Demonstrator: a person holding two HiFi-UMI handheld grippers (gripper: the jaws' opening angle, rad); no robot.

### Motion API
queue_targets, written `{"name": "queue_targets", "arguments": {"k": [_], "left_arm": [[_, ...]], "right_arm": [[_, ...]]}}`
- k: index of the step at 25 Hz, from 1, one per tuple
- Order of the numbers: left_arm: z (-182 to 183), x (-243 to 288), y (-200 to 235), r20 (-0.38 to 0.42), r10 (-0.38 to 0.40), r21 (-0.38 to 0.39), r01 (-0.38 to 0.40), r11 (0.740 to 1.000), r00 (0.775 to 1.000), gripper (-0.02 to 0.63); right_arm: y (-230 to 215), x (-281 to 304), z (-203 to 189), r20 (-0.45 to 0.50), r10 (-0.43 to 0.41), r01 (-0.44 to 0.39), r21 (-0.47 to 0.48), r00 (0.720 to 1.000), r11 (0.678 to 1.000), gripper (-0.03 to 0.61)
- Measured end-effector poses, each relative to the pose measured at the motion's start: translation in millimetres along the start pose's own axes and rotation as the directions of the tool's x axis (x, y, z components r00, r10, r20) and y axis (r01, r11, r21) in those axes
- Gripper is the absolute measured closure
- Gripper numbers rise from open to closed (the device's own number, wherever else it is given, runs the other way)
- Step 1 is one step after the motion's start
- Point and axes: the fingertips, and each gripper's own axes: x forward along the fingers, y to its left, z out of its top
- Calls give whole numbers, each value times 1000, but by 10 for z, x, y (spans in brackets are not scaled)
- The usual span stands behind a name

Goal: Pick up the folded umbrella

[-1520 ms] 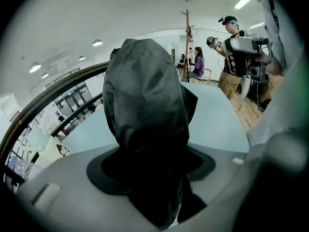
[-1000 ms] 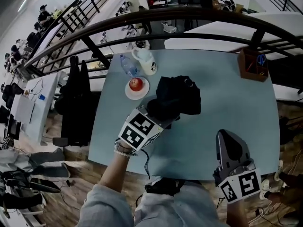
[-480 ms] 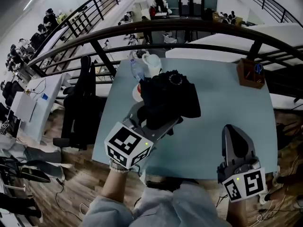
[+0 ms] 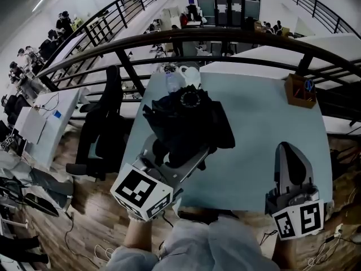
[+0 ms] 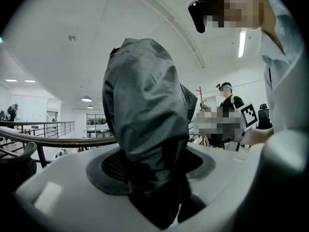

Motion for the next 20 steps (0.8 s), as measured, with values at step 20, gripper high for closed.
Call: {"name": "queue_targets", "arguments": {"k": [20], "left_arm": [[-89,-201,-124,5,-40,-24,40,999,999,327]], "right_arm": [[189,-117,70,15,-40,41,-42,999,998,580]]}}
